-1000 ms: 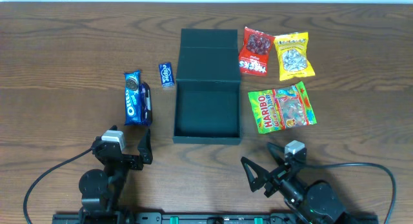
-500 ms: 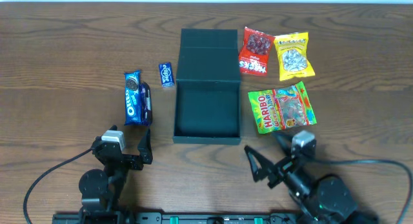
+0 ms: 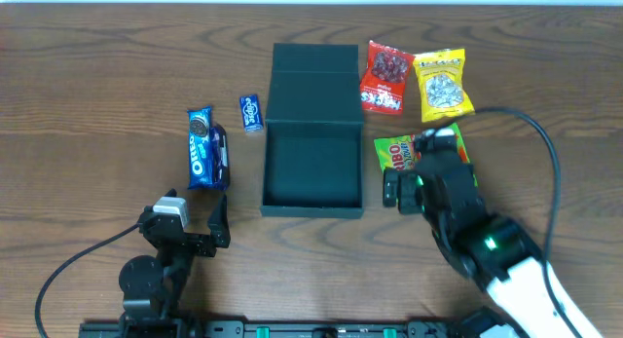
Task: Pack container
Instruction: 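Reach right gripper to the green Haribo bag and grasp it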
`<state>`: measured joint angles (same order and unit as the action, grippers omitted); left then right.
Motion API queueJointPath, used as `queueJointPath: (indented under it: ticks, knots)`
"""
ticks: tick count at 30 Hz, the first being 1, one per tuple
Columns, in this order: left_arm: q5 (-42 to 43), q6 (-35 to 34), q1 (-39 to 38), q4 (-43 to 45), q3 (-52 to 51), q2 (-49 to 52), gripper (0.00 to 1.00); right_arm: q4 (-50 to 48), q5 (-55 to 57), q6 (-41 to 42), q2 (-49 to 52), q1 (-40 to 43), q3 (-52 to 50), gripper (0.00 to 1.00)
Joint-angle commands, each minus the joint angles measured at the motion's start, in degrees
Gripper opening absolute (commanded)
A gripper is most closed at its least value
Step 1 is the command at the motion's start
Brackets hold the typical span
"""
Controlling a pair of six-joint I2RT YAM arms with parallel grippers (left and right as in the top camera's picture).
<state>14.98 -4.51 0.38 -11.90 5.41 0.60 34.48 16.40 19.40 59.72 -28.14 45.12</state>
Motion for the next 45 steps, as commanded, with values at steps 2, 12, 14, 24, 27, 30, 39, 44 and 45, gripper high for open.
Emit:
queueJointPath:
  ticks: [2,12,14,24,27,30,39,44,45]
  knots:
    - [-0.4,-0.2,0.3,-0.2,-1.6,-0.4,0.95,-3.1,1.0,-5.3,7.8,5.8,1.0,0.99]
    - [-0.4,-0.2,0.3,-0.2,-1.6,-0.4,0.95,-15.9,-7.8,-13.8,26.2,15.9,1.0,0.84]
    - [-0.4,-0.2,0.3,-0.2,-1.6,-0.4,0.95,-16.1,-7.9,-14.3,28.3,15.8,1.0,0.84]
    - [-0.4,-0.2,0.3,-0.2,-1.6,-0.4,0.95,-18.1,-7.9,-15.2,39.2,16.5,1.0,0.52]
    - [-0.4,-0.2,0.3,-0.2,-1.6,-0.4,0.95,-18.0,-7.9,-15.2,40.0,16.5,1.0,0.36]
    - [-0.4,-0.2,0.3,-0.2,-1.6,-0.4,0.95,-18.0,-8.6,-15.2,40.0,16.5,1.0,0.18]
    - [-0.4,-0.2,0.3,-0.2,-1.6,-0.4,0.95,-17.2,-10.7,-15.2,39.3,16.5,1.0,0.88]
    - [-0.4,-0.2,0.3,-0.2,-1.6,-0.4,0.95,-16.9,-11.0,-15.2,36.6,16.5,1.0,0.98]
    - [-0.4,-0.2,0.3,-0.2,-1.6,-0.4,0.95,-16.9,-11.2,-15.2,36.6,16.5,1.0,0.95]
